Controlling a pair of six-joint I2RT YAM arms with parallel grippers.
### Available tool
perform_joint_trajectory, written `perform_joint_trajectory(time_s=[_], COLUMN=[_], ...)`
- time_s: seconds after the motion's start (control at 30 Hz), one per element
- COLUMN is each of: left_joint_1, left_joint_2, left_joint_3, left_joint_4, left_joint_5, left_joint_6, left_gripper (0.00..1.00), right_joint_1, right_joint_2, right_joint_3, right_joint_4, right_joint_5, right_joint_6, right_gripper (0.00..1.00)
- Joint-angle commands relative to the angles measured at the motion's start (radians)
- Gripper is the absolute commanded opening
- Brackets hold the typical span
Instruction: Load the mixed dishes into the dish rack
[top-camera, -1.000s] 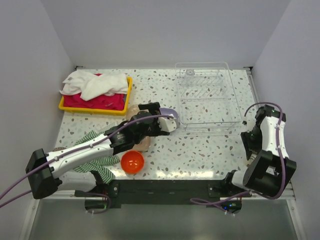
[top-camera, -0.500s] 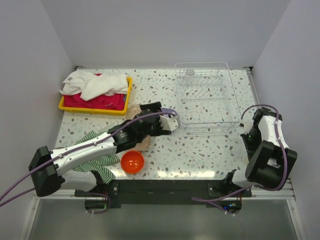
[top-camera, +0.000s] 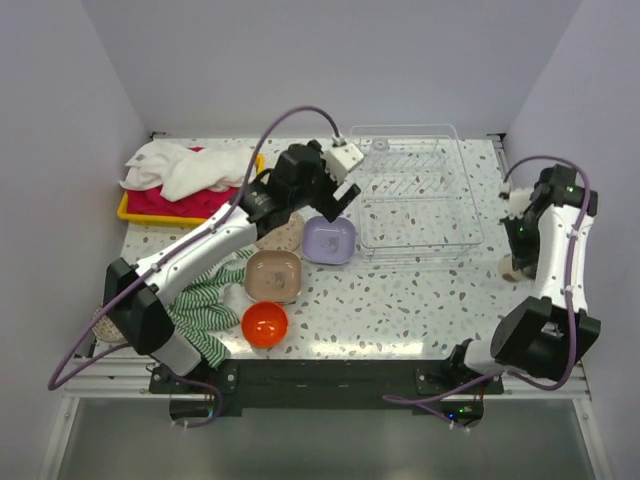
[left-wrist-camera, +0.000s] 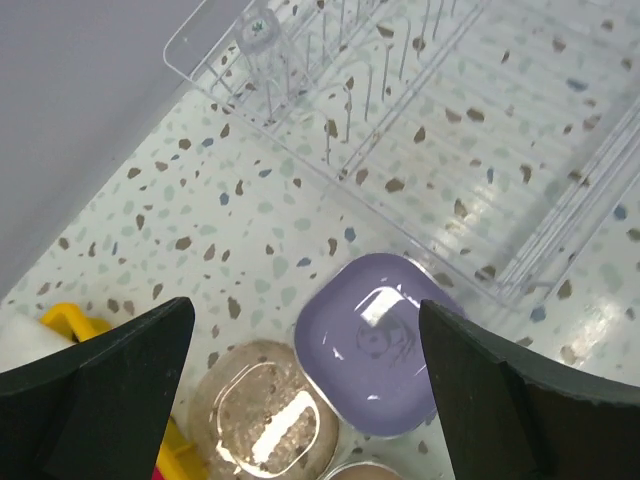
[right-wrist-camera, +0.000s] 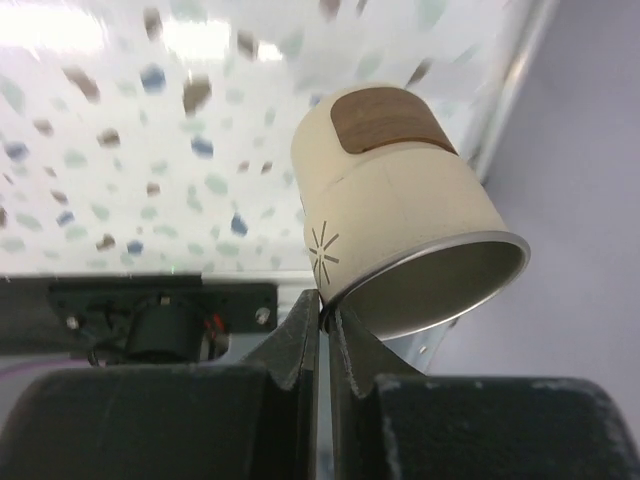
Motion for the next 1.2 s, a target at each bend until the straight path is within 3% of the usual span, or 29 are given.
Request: perform_joint_trajectory(time_s=[0.0, 0.07, 0.17, 0.23, 0.27, 0.3, 0.37, 0.4, 0.47, 0.7, 0.97, 1.17], left_joint_1=[0.155, 0.223, 0.287, 0.316, 0.324, 0.329, 0.329, 0.329, 0.329, 0.320, 0.271, 0.237], left_joint_2=[0.096, 0.161, 0.236, 0.282, 0.297, 0.313, 0.353, 0.360, 0.388, 0.442, 0.466, 0.479], left_joint_3=[0.189, 0.220, 0.206, 0.145, 0.076, 0.047, 0.056, 0.045, 0.050, 0.102, 0.128, 0.158], left_joint_4=[-0.019, 0.022, 0.218, 0.479, 0.727, 0.841, 0.922, 0.982, 1.004, 1.000, 0.862, 0.875], left_joint_5=[0.365, 0.547, 0.779, 0.917, 0.962, 1.017, 1.025, 1.023, 1.002, 0.902, 0.861, 0.856], left_joint_6=[-0.423, -0.540, -0.802, -1.053, -1.279, -1.395, -1.506, -1.564, -1.682, -1.846, -1.904, -1.939], left_gripper=[1.00, 1.00, 1.00, 1.00, 1.00, 1.00, 1.00, 1.00, 1.00, 1.00, 1.00, 1.00], right_joint_1=[0.064, 0.130, 0.263, 0.363, 0.398, 0.491, 0.588, 0.676, 0.738, 0.900, 0.969, 1.000], right_joint_2=[-0.071, -0.115, -0.230, -0.305, -0.365, -0.391, -0.387, -0.370, -0.338, -0.234, -0.172, -0.144], right_joint_3=[0.270, 0.321, 0.241, 0.115, 0.067, -0.010, -0.044, -0.037, -0.029, -0.024, -0.007, 0.000], right_joint_4=[-0.067, 0.012, 0.273, 0.523, 0.692, 0.768, 0.903, 0.918, 0.964, 1.004, 1.034, 1.002], right_joint_5=[-0.116, -0.128, -0.105, -0.081, -0.069, -0.011, 0.154, 0.207, 0.302, 0.375, 0.401, 0.361], right_joint_6=[0.036, 0.122, 0.246, 0.326, 0.344, 0.360, 0.371, 0.368, 0.366, 0.355, 0.395, 0.429], right_gripper=[0.00, 0.00, 0.00, 0.00, 0.00, 0.00, 0.00, 0.00, 0.00, 0.00, 0.00, 0.00])
